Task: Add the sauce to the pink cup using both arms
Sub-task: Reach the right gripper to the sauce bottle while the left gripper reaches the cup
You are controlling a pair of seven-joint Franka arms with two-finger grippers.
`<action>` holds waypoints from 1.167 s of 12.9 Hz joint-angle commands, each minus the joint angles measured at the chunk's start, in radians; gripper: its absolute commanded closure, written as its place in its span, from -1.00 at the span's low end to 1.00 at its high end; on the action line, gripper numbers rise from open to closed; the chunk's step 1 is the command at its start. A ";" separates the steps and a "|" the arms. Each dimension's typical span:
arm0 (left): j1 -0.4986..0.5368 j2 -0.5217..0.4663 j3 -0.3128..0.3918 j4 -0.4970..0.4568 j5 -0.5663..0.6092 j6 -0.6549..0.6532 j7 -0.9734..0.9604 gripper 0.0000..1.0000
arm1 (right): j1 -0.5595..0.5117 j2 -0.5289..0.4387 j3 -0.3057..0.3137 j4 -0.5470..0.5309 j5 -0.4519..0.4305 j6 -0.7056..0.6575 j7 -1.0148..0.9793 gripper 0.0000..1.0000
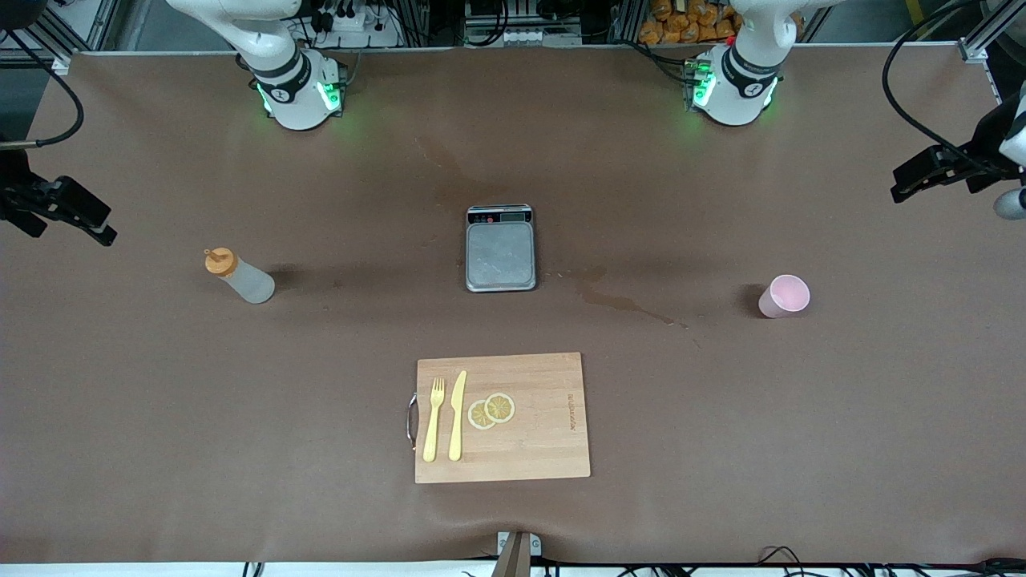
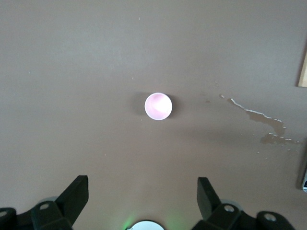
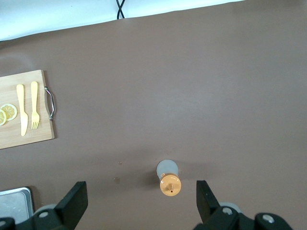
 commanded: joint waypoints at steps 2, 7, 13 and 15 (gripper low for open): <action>0.031 -0.002 -0.005 -0.108 0.014 0.077 0.003 -1.00 | -0.031 0.068 0.005 0.009 -0.016 -0.025 -0.051 -1.00; 0.053 -0.022 -0.005 -0.369 0.010 0.356 0.002 -1.00 | -0.101 0.121 0.003 0.017 -0.011 -0.112 -0.122 -1.00; 0.071 0.020 -0.005 -0.544 0.010 0.616 0.000 -1.00 | -0.193 0.221 0.002 0.081 -0.039 -0.102 -0.133 -1.00; 0.091 0.079 -0.005 -0.543 0.010 0.659 0.000 -1.00 | -0.230 0.279 0.003 0.120 -0.036 -0.099 -0.124 -1.00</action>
